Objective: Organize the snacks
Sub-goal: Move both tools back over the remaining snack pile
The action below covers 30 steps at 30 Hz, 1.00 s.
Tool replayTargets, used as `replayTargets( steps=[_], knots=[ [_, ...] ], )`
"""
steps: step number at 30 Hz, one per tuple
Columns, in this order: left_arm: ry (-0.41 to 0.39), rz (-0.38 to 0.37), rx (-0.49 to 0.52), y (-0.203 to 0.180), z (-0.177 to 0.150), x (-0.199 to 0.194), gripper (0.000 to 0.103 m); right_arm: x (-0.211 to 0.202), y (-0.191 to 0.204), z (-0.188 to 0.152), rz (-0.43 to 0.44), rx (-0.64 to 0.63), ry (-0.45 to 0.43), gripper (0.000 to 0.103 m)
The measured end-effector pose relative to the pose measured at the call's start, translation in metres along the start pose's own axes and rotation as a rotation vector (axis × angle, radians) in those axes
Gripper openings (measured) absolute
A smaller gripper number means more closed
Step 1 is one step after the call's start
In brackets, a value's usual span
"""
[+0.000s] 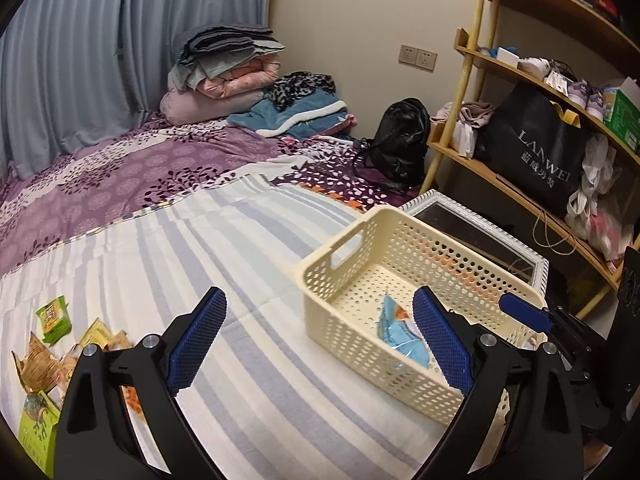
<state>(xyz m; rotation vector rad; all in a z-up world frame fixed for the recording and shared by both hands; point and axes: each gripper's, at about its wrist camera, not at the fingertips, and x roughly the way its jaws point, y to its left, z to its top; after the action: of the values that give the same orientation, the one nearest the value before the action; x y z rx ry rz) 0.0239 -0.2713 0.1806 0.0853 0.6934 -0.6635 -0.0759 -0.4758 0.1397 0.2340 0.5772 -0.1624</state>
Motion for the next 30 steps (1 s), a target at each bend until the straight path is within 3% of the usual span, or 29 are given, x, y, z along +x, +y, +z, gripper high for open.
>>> replayTargets(
  steps=[4, 20, 30],
  knots=[
    [-0.010, 0.028, -0.027, 0.019, -0.006, -0.012, 0.096, 0.003, 0.025, 0.001, 0.039, -0.030, 0.004, 0.081],
    [-0.014, 0.180, -0.160, 0.122, -0.043, -0.057, 0.099, 0.032, 0.124, -0.015, 0.191, -0.156, 0.123, 0.086],
    [-0.003, 0.259, -0.230, 0.181, -0.069, -0.079, 0.099, 0.050, 0.173, -0.029, 0.229, -0.212, 0.186, 0.087]
  ],
)
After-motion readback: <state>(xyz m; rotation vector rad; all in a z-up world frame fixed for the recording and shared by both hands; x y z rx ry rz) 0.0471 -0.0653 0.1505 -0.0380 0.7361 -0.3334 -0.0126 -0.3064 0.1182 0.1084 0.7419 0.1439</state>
